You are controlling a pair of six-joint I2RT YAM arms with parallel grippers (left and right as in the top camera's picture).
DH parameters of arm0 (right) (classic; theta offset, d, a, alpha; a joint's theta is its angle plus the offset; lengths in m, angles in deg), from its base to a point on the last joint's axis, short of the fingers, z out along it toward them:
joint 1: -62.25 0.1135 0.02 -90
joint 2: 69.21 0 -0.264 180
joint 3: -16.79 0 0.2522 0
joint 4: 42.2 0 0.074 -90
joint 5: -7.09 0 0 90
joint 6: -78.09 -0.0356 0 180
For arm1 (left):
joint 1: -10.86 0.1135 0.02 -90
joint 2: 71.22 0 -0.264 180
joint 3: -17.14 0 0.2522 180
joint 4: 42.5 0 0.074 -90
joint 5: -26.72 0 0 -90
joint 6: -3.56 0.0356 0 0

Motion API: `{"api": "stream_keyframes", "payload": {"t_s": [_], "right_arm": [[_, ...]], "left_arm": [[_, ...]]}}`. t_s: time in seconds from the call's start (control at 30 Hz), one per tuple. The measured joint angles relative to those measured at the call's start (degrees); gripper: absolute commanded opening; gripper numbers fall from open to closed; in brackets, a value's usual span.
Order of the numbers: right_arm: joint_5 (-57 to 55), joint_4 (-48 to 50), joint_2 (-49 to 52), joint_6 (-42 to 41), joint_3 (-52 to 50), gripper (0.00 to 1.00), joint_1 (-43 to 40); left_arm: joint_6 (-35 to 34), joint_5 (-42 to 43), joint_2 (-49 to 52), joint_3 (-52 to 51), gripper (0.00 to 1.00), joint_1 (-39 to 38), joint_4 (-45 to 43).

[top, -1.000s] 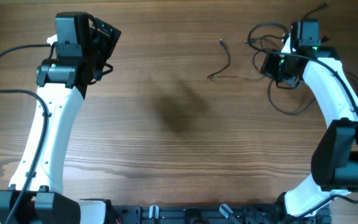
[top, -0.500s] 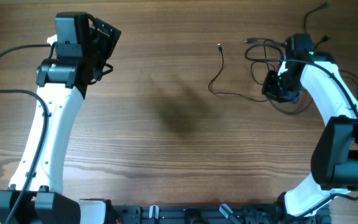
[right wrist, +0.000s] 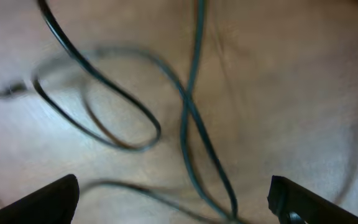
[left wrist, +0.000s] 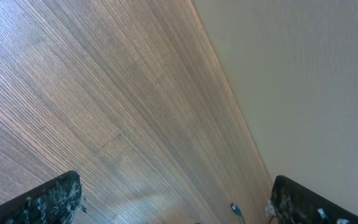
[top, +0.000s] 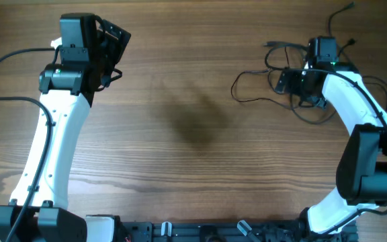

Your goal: Untangle cables

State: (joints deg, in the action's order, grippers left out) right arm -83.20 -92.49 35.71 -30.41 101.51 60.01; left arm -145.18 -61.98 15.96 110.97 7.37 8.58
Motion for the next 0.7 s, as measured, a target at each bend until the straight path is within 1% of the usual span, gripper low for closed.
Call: {"api": "stream_keyframes", "payload": {"t_s": [0.07,0.13,0.3,0.7], "right_arm": [[0.00,2.16,0.00,0.00,-0.04,0.99,0.00],[-0.02,7.34,0.04,0.00,-0.11,1.00,0.00],[-0.02,14.21,0.09,0.00,-0.13,1.00,0.00],[-0.02,14.84,0.09,0.00,-0.11,1.00,0.00]], "left_arm": [[0.00,0.00,0.00,0.00,1.00,0.00,0.00],[0.00,0.00,0.00,0.00,1.00,0.00,-0.04],[0.00,0.00,0.00,0.00,1.00,0.00,0.00],[0.00,0.00,0.00,0.00,1.00,0.00,-0.02]]}}
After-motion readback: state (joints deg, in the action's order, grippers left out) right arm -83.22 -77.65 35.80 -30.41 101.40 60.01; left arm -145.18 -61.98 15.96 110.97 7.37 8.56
